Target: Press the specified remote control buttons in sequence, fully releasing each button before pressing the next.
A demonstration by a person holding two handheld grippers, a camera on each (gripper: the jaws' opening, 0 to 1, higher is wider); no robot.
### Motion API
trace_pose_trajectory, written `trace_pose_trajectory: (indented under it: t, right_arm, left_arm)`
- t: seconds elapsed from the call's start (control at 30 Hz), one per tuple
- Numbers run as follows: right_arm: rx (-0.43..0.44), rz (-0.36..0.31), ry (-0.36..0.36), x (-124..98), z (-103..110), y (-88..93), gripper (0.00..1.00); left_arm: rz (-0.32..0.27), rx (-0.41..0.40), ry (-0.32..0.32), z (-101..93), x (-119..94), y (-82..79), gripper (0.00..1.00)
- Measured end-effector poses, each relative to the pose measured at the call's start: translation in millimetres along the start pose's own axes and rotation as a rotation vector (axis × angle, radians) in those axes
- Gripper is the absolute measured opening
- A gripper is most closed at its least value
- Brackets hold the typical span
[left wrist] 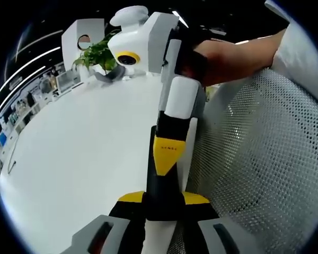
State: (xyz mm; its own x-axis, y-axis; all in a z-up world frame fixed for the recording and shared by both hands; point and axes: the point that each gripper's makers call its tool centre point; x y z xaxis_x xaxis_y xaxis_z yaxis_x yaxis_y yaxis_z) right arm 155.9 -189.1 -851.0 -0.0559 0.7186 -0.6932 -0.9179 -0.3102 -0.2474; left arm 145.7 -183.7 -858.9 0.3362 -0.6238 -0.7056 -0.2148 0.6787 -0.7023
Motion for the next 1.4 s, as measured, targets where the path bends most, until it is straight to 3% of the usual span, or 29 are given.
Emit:
trace_pose_trajectory:
  t: [0.8, 0.93, 1.23, 1.4]
  right_arm:
    - [-0.038, -0.014, 0.031, -1, 1, -0.7, 0.0]
    - [-0.081, -0.036, 0.072, -5, -1, -4.4, 0.0]
    - [-0.116, -0.267, 0.123, -43, -1, -35.9, 0.0]
    - [-0.193, -0.4, 0.215, -68, -4, -50.9, 0.0]
  left_arm:
    - [0.036, -0.027, -0.016, 0.8, 1, 0.6, 0.24]
    - [0.037, -0.03, -0.017, 0.6, 0, 0.7, 0.24]
    - [0.045, -0.035, -0.02, -0.1, 0, 0.6, 0.24]
    - [0.045, -0.04, -0.024, 0.0, 0, 0.9, 0.24]
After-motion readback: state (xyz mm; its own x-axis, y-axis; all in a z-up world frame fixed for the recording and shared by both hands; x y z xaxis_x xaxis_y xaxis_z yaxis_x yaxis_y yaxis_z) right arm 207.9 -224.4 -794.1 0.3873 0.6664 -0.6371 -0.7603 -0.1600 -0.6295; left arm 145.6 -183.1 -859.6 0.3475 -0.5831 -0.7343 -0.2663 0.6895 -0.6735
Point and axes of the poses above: the point that each gripper's makers call its tool centre point, and the gripper's own axes: x roughly forward along the fingers, z roughly to its left, y roughly out of its underside, and after that the axes turned 7 degrees about -y, right-handed
